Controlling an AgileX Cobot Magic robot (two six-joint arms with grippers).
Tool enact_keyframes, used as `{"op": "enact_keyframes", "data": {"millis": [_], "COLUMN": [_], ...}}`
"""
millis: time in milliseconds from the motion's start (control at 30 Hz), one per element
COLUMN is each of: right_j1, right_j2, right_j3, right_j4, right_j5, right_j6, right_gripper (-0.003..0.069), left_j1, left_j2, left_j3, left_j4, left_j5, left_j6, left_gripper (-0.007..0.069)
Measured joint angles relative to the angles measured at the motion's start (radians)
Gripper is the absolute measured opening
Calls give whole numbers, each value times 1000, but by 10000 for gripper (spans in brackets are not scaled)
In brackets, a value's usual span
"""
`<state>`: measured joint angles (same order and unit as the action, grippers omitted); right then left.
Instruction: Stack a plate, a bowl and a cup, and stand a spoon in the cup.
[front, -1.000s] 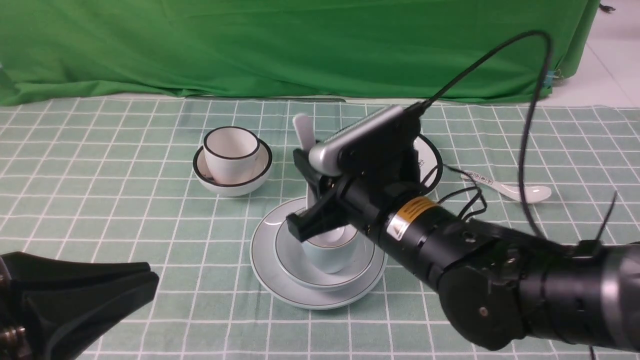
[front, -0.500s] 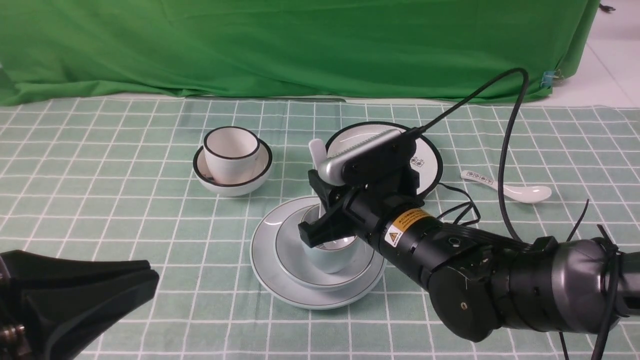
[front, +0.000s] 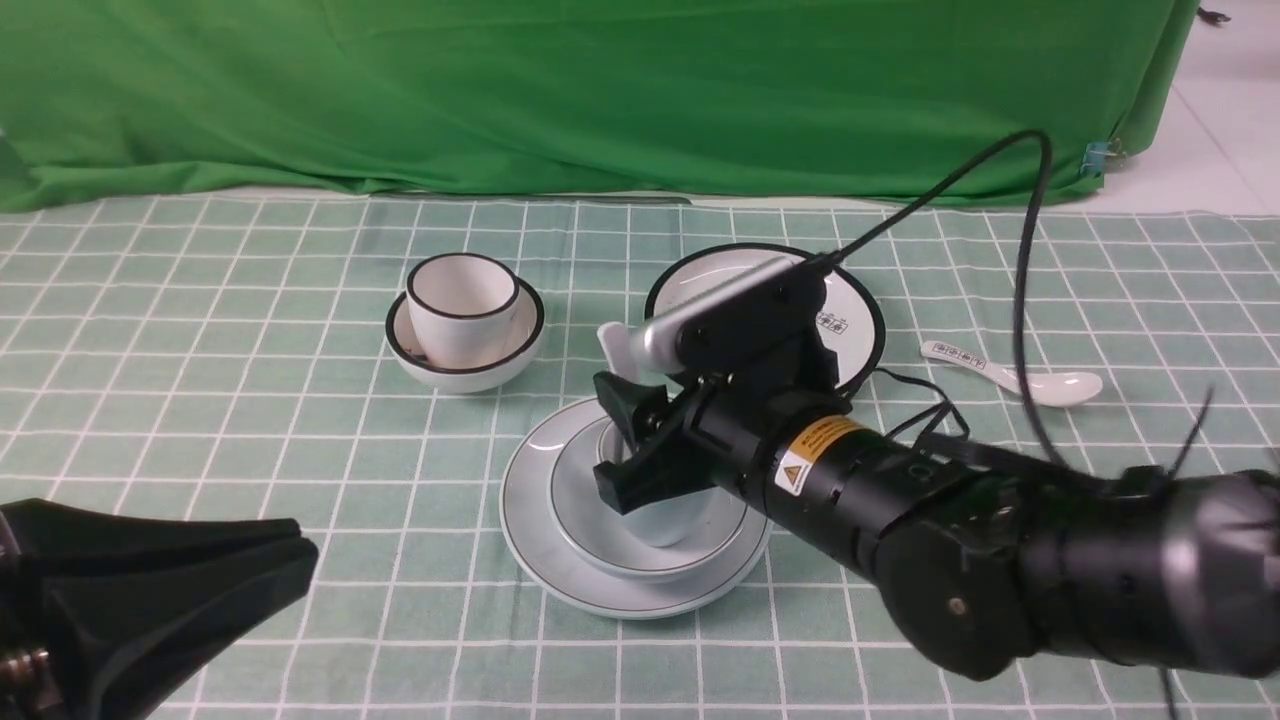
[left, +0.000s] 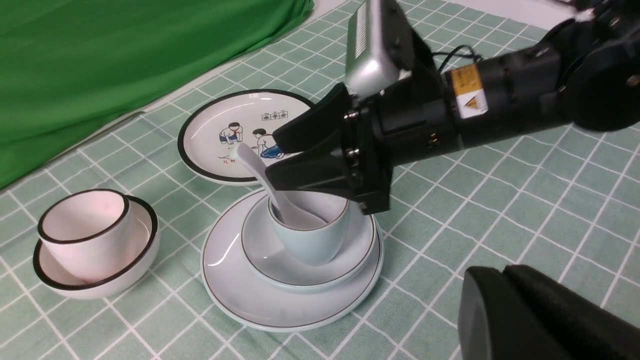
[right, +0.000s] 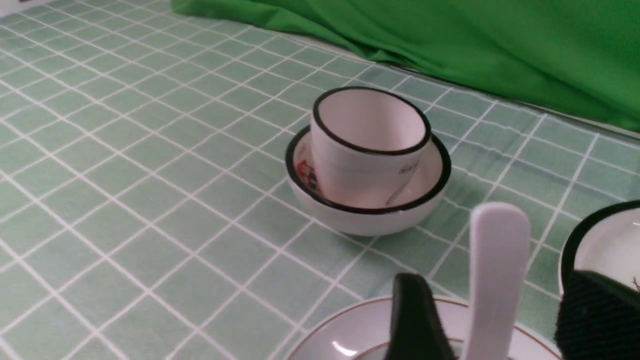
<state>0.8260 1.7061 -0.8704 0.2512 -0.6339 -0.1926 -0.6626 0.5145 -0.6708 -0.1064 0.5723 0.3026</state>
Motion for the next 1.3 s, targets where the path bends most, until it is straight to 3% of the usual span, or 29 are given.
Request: {"op": "enact_keyframes", "data": {"millis": [100, 200, 233, 400, 500, 633, 800, 1200, 1267, 1300], "right_j1": [16, 25, 25, 40, 44, 44, 44, 44, 30, -48], "right_j2": [-119, -300, -312, -592, -714, -857, -961, -1000, -1011, -1045], "right_j3": [0, 0, 0, 52, 120, 209, 273, 288, 288, 294], "right_j4": [0, 0, 0, 0, 0, 0, 0, -8, -20, -34], "right_j5": [127, 385, 402, 784, 884, 947, 972, 973, 968, 962], "right_j6": [-3, -4, -4, 19, 48, 54, 56, 56, 45, 37], "right_gripper": [412, 334, 334, 88, 31, 31, 46, 75, 75, 61], "left_j1": [0, 0, 0, 0, 0, 0, 0, 0, 0, 0], "left_j2": [-11, -66, -66, -243, -314, -333, -333, -334, -334, -336], "left_j3": [6, 33, 36, 198, 298, 390, 459, 548, 552, 558], "left_j4": [0, 0, -1, -46, -49, -49, -50, -50, -50, -50], "left_j5": [-35, -111, -116, -237, -334, -412, -394, -358, -354, -354], "left_j6": [0, 1, 1, 1, 1, 1, 1, 1, 1, 1], "left_gripper": [9, 9, 9, 9, 9, 9, 11, 11, 11, 11]}}
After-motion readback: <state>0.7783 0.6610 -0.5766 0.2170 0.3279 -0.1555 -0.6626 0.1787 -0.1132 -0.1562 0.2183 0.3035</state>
